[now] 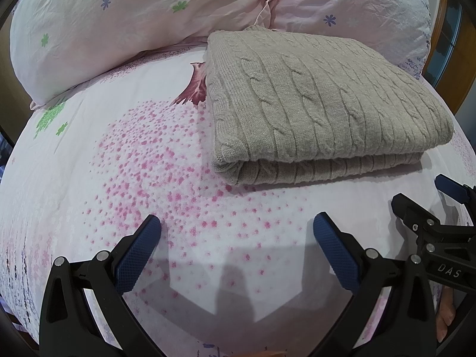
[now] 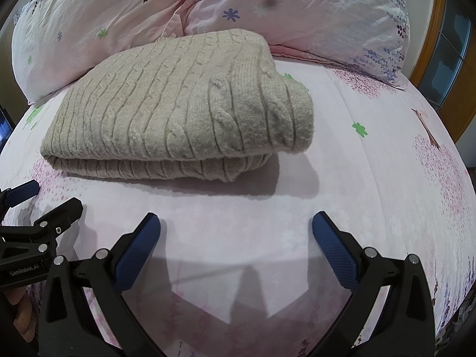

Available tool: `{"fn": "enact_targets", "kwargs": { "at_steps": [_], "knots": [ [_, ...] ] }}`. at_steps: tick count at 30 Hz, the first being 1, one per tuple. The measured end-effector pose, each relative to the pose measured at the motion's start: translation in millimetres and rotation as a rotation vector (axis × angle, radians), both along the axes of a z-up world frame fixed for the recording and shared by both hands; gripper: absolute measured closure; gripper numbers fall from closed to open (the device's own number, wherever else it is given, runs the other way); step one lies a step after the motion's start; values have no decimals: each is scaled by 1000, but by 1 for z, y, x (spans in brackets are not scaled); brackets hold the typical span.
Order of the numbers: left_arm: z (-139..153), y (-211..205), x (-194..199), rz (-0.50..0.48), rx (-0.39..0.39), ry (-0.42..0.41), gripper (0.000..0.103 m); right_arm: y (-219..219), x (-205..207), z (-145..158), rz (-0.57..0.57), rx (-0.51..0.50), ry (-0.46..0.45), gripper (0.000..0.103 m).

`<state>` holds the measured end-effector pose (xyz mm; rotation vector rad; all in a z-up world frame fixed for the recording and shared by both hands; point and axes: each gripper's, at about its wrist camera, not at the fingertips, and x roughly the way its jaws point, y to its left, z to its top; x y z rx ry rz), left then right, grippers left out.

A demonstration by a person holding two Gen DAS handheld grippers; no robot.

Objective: Fold small clothes

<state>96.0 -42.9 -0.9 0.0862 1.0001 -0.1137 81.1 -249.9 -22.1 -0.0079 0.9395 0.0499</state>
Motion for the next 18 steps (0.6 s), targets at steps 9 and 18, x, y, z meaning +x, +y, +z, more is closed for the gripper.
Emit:
{"fn": "enact_targets", "kwargs": {
  "at_steps": [9,18],
  "knots": [
    [0,0,0,-1,1,2,1,0,0,0,0,0,0,2],
    [1,0,0,-5,3,12,1,0,0,0,0,0,0,2]
  ]
}}
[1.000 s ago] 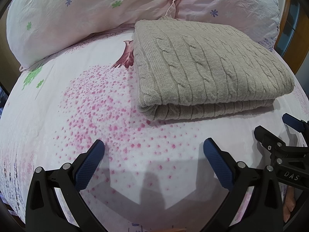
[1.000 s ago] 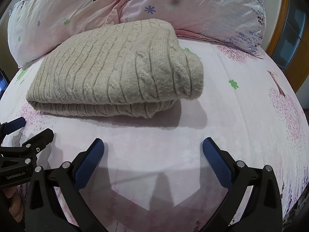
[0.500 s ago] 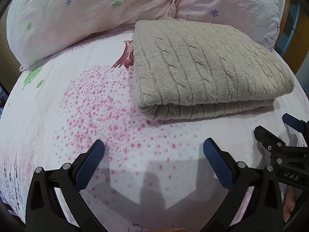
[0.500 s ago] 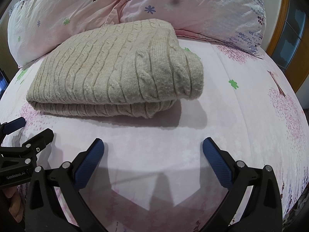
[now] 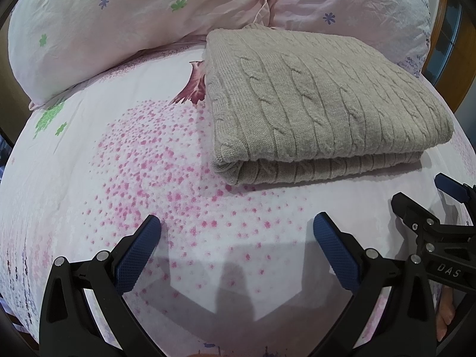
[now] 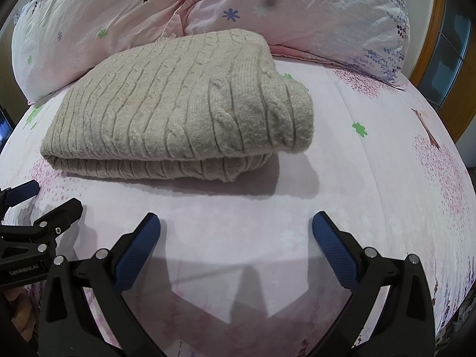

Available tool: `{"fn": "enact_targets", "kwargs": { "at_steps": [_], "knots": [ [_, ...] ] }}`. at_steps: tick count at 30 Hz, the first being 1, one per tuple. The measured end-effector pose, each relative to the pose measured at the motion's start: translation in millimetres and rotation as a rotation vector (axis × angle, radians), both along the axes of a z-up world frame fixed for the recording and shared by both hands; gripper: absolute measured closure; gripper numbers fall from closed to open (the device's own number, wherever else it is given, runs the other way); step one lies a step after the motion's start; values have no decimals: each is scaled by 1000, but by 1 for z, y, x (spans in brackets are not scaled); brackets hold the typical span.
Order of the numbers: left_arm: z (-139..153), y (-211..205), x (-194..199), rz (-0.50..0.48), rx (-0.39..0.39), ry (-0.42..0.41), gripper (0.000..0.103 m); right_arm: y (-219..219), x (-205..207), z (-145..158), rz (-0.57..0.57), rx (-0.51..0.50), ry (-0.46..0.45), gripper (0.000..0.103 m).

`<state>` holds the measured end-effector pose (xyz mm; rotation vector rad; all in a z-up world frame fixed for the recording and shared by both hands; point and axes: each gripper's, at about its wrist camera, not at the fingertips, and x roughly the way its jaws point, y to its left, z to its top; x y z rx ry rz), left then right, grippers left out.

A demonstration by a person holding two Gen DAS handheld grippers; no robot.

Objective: Fold small clothes

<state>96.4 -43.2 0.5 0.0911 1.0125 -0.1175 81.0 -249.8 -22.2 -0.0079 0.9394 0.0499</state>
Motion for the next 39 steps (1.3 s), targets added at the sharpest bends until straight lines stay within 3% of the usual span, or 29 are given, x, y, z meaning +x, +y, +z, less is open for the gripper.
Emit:
{"fn": "enact_targets", "kwargs": {
  "at_steps": [39],
  "knots": [
    [0,-1,1,4,-2,-1,1,0,0,1,0,0,1,2]
  ]
}}
